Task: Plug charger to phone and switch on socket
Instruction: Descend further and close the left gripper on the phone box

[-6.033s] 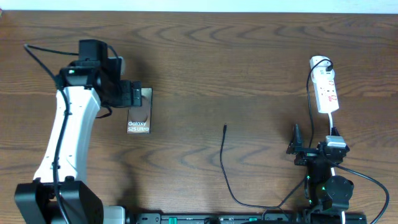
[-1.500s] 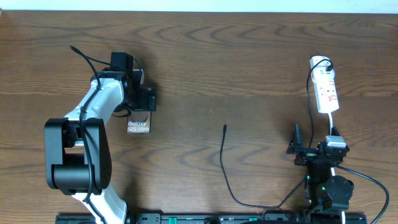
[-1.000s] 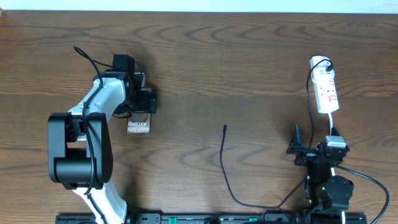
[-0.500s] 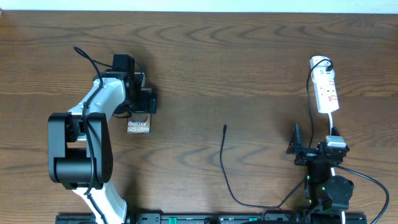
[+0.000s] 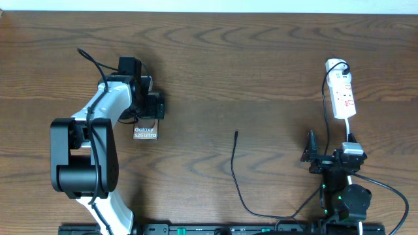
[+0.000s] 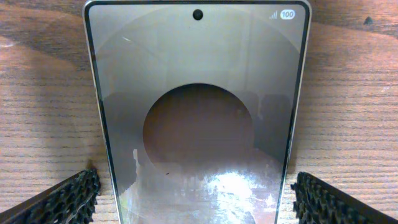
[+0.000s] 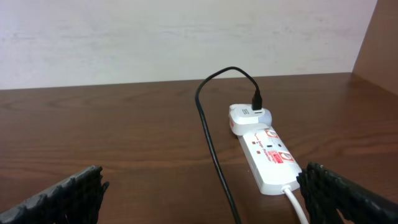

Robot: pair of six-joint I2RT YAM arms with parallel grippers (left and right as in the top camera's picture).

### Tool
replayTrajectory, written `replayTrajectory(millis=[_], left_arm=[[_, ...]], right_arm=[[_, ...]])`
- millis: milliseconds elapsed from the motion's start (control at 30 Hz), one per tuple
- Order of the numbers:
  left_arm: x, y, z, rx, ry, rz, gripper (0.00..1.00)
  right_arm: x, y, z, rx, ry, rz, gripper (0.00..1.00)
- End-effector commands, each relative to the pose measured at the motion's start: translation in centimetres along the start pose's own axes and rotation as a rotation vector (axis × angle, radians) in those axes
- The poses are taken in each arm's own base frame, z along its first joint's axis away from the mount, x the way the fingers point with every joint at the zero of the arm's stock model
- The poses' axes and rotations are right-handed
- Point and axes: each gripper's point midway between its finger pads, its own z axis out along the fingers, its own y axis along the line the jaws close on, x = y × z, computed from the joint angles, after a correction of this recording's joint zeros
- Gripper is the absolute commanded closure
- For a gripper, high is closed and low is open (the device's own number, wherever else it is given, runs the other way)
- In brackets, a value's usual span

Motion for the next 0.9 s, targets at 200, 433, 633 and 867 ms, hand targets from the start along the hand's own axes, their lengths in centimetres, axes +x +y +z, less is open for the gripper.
replayTrajectory(millis=[200,433,633,867], left_arm=[[0.9,0.21,0.96,-0.031,0.04,0.001,0.02],[0.91,-0.18,1.0,-0.101,0.038,0.048,0.02],[0.73,-0.12,0.99,-0.117,0.031,0.054,0.02],[0.71,-0.13,0.99,-0.117,0.03,0.051,0.02]], right_arm=[[0.05,-0.22,-0.03,0.01,0.0,-0.008,0.01],[0.04,-0.24,-0.03,0.011,0.0,-0.008,0.01],[0.05,-0.23,-0.03,0.011,0.0,-0.008,0.01],[0.05,-0.23,-0.03,0.011,0.0,-0.008,0.01]])
